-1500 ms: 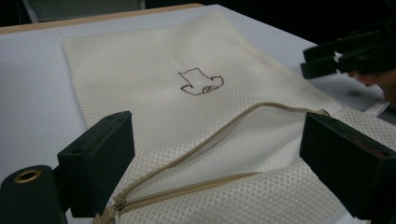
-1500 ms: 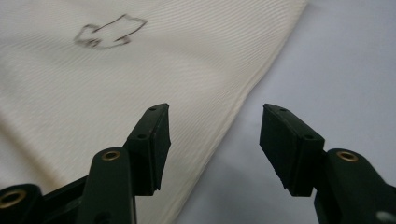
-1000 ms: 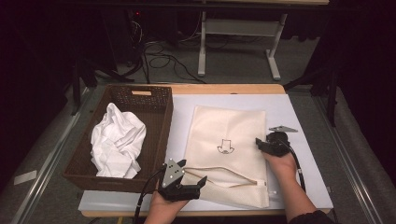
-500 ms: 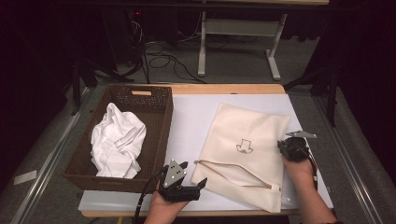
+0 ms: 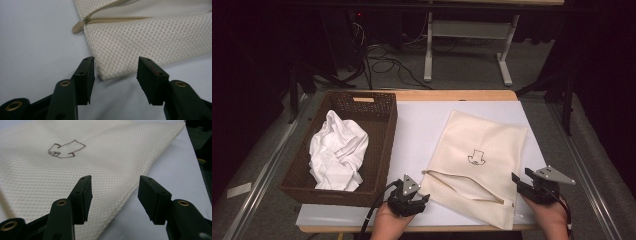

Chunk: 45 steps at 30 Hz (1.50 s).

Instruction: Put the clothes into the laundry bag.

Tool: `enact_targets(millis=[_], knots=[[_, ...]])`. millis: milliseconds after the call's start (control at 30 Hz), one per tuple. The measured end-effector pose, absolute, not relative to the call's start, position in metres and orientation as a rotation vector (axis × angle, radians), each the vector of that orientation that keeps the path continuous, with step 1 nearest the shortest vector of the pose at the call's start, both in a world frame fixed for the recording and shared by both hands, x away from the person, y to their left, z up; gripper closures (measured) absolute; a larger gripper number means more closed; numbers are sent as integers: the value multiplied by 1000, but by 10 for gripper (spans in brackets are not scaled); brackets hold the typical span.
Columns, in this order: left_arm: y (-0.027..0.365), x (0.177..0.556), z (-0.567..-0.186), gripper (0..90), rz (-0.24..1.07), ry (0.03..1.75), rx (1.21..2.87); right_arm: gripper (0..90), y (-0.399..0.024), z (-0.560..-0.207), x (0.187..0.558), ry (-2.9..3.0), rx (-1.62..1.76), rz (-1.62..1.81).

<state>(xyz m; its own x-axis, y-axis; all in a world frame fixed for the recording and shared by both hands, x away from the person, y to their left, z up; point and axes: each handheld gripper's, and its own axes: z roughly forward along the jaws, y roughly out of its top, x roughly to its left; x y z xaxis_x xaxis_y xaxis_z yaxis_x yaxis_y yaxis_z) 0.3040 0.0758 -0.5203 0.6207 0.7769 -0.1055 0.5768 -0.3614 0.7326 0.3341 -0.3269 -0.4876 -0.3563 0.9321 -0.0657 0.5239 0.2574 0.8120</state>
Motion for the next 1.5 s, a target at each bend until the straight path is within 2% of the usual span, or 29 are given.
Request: enact_targets(millis=[100, 133, 167, 267, 433, 533, 567, 700, 767, 833, 933, 1000, 1100, 1200, 1267, 1333, 1500], knots=[[74, 307, -523, 549, 346, 1058, 2052, 457, -319, -489, 322, 2015, 1269, 951], [74, 308, -523, 623, 347, 1054, 2048, 454, -316, -490, 316, 2037, 1248, 935], [73, 308, -523, 623, 348, 1047, 2046, 454, -316, -490, 316, 2037, 1248, 935], [73, 309, -524, 729, 356, 1047, 2043, 454, -316, -487, 310, 2030, 1248, 966], [74, 310, -523, 838, 378, 1050, 2046, 454, -317, -486, 306, 2024, 1246, 994], [76, 309, -522, 840, 417, 1066, 2052, 445, -315, -488, 306, 2027, 1260, 1008], [77, 308, -522, 840, 488, 1074, 2065, 437, -314, -488, 306, 2029, 1252, 1010], [81, 307, -521, 839, 519, 1093, 2064, 427, -313, -486, 305, 2023, 1245, 1023], [84, 309, -521, 773, 480, 1103, 2035, 414, -311, -485, 303, 2024, 1219, 1023], [86, 308, -522, 617, 436, 1108, 1987, 396, -309, -484, 302, 2026, 1226, 1041], [82, 305, -518, 437, 463, 1068, 1976, 357, -305, -483, 298, 2036, 1211, 1060], [78, 302, -516, 360, 490, 1032, 1975, 334, -303, -483, 296, 2043, 1178, 1075], [74, 300, -514, 194, 514, 1006, 1975, 228, -302, -484, 293, 2042, 1163, 1125], [72, 299, -513, 115, 524, 977, 1988, 127, -301, -486, 294, 2033, 1177, 1158], [69, 302, -513, 1, 475, 956, 2011, 43, -301, -487, 296, 2032, 1191, 1152], [68, 302, -514, 0, 474, 943, 2033, 4, -301, -489, 298, 2024, 1204, 1135], [68, 301, -510, 0, 486, 932, 2011, 4, -301, -490, 299, 2014, 1208, 1135]])
